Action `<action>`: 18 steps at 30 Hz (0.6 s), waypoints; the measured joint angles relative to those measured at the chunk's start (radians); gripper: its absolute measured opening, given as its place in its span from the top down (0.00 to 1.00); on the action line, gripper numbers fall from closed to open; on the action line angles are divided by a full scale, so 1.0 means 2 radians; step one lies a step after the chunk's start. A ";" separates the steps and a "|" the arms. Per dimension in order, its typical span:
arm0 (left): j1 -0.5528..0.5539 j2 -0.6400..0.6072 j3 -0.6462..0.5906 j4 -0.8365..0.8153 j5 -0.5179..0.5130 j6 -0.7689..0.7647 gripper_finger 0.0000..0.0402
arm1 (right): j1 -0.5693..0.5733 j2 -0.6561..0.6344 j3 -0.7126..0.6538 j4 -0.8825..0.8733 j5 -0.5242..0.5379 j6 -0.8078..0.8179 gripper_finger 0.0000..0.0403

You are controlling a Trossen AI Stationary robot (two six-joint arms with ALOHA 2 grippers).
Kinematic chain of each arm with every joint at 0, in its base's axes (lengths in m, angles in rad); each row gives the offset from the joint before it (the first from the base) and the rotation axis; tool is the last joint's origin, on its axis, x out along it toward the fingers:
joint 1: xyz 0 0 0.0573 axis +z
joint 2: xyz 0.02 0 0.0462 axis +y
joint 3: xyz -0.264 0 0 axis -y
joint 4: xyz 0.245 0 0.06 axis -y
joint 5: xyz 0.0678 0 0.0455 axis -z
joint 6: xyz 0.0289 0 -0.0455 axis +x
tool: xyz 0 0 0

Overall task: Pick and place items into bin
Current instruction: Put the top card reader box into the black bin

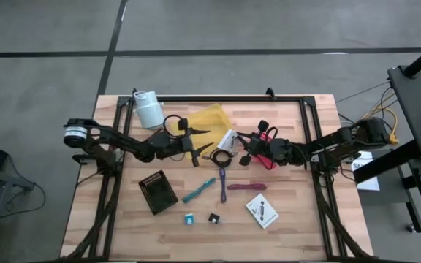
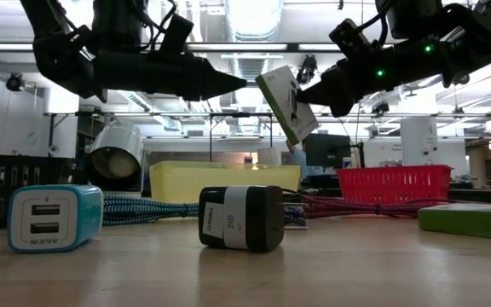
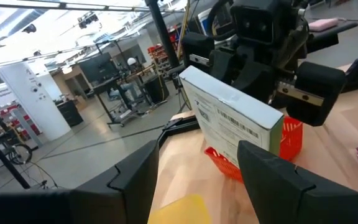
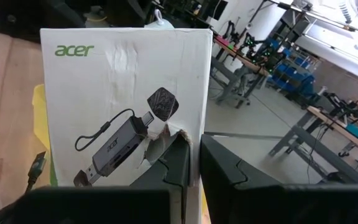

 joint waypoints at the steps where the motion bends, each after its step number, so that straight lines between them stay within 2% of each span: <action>1: 0.000 0.000 0.000 0.000 0.000 0.000 0.49 | 0.000 0.000 0.000 0.000 0.001 -0.001 0.95; 9: 0.001 0.000 0.000 0.000 0.002 -0.027 0.49 | 0.000 0.000 0.000 0.001 0.062 0.000 0.95; 13: 0.001 0.000 0.000 0.000 0.004 -0.043 0.49 | 0.000 0.000 0.000 0.011 0.065 0.008 0.95; 18: 0.001 0.000 0.009 0.000 0.014 -0.119 0.49 | 0.000 0.000 0.000 0.027 0.065 0.019 0.95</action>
